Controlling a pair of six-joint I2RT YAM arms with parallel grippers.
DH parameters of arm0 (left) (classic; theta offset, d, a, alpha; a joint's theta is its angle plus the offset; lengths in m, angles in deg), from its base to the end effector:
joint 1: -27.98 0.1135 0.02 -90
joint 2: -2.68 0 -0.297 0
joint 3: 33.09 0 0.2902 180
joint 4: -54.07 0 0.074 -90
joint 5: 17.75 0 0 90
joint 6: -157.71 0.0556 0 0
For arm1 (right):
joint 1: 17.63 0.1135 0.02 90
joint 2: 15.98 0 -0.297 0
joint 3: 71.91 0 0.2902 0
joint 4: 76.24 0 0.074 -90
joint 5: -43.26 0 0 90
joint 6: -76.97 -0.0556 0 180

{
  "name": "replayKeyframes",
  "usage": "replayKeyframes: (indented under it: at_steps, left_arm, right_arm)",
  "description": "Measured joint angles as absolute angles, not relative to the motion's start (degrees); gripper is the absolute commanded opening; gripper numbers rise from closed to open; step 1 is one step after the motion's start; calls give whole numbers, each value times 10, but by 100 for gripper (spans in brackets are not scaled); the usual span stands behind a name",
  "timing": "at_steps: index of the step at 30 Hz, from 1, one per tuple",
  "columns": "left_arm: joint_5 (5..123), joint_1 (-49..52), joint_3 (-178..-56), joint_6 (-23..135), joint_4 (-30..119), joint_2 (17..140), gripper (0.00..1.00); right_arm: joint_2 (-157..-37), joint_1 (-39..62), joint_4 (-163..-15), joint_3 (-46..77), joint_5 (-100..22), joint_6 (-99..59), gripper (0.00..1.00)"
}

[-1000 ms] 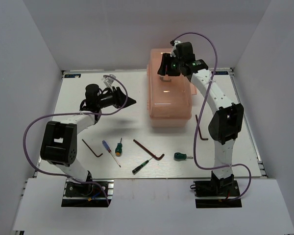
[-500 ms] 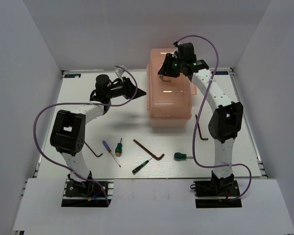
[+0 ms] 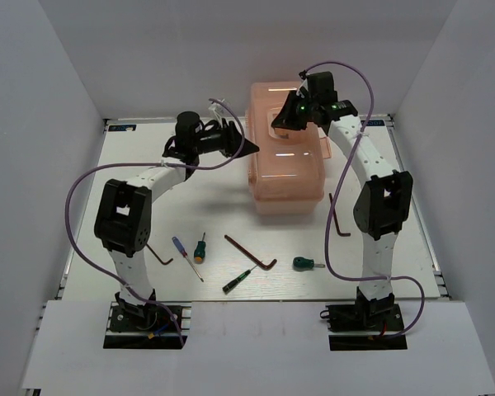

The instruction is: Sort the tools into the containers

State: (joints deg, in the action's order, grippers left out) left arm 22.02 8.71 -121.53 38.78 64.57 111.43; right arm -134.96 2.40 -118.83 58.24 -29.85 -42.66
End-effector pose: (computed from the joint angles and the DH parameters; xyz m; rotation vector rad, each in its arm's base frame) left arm 0.4537 -0.2039 0.2753 0.5416 1.8045 -1.3523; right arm 0.5179 0.2060 0.3632 0.0015 2.2050 0.8137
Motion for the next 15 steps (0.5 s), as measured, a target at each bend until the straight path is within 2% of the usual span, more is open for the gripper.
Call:
replayKeyframes:
  at_steps: [7, 15]
  left_arm:
    - [267, 83, -1261, 423, 600, 1094, 69]
    - [297, 79, -1378, 433, 548, 1125, 69]
  right_arm:
    - [-1350, 15, -1184, 582, -274, -442, 16]
    - [-1350, 10, -1183, 582, -258, -450, 16]
